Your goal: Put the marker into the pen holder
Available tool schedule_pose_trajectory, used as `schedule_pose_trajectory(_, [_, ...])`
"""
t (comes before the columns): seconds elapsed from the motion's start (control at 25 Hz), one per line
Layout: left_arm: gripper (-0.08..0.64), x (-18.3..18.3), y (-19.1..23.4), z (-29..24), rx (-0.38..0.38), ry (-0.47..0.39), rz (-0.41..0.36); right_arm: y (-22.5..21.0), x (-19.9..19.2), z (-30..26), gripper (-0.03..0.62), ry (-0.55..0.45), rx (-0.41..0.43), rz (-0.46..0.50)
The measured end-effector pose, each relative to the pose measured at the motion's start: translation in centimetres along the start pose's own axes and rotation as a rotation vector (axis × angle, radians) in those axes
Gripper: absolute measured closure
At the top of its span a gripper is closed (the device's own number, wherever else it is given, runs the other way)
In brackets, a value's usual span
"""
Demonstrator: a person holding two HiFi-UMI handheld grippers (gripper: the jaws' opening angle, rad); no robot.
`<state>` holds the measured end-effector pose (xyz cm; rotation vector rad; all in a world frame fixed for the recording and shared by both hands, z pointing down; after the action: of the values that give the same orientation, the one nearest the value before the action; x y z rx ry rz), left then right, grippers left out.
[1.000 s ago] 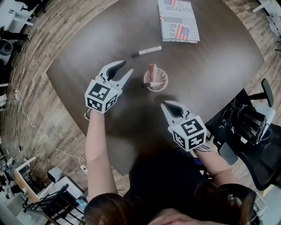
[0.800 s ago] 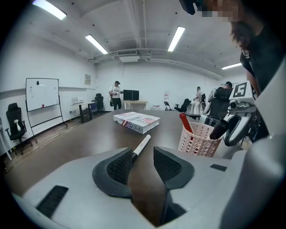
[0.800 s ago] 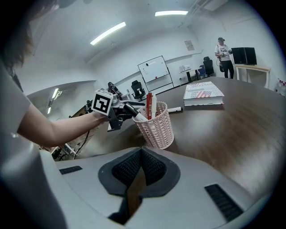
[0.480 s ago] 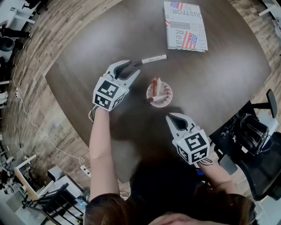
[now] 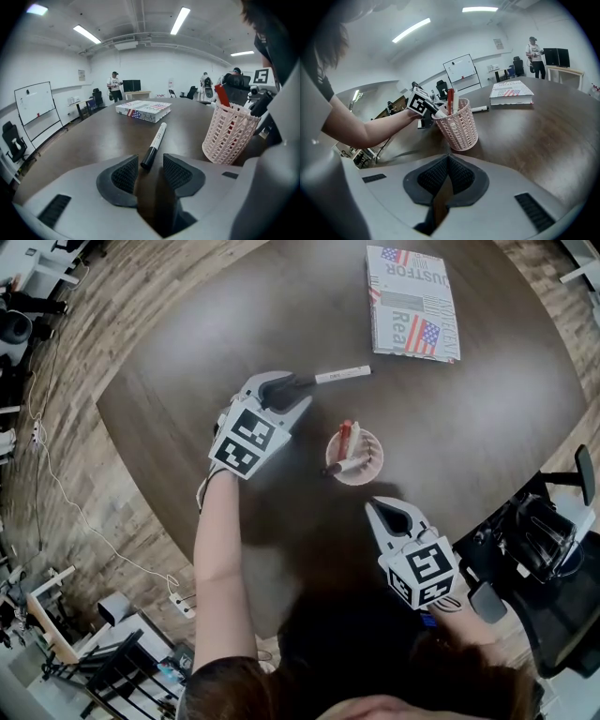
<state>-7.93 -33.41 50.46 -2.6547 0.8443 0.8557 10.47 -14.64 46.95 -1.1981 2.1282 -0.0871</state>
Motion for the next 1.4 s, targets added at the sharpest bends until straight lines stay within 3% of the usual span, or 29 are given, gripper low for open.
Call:
schedule_pose_trajectory(0.2, [0.379,-0.2,-0.1,-0.4,0.004,0.052,-0.038,0.2,-0.2,-0.3,0.577,0.009,0.002,0.005])
schedule_pose_trajectory(0.28, [0.435,-0.3,-0.1,-0.4,0.008,0.066,-0.048,0.3,-0.3,-0.5,0.577,0.014,0.003,0.005])
schedule_pose_trajectory(0.56, [0.468,-0.4,-0.6,-0.5,0.018,0.05,-0.1,0.1,-0.8,-0.4,0.577,0.019,-0.015,0.003])
schedule_pose_trajectory(0.72, [0.471,-0.1,-0.9,0.5,0.008,-0.008,-0.061,0.1,-1.1,0.0,0.577,0.016,-0.025,-0.004])
schedule_pose_trajectory(1.4, [0.474,0.6,-3.4,9.3,0.161,-0.144,-0.013,3.2,-2.1,2.9,0.577,-0.063,-0.045,0.045])
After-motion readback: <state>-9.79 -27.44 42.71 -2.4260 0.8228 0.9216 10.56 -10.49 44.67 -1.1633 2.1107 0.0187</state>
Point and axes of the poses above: the fingertips, and each gripper's own axes: z backward along the fingers, y to its left, x out of its top, the point moved 6 cm from there along z, backward along the fingers, and after that the axes turned 13 degrees about y, right-handed, at the moved point
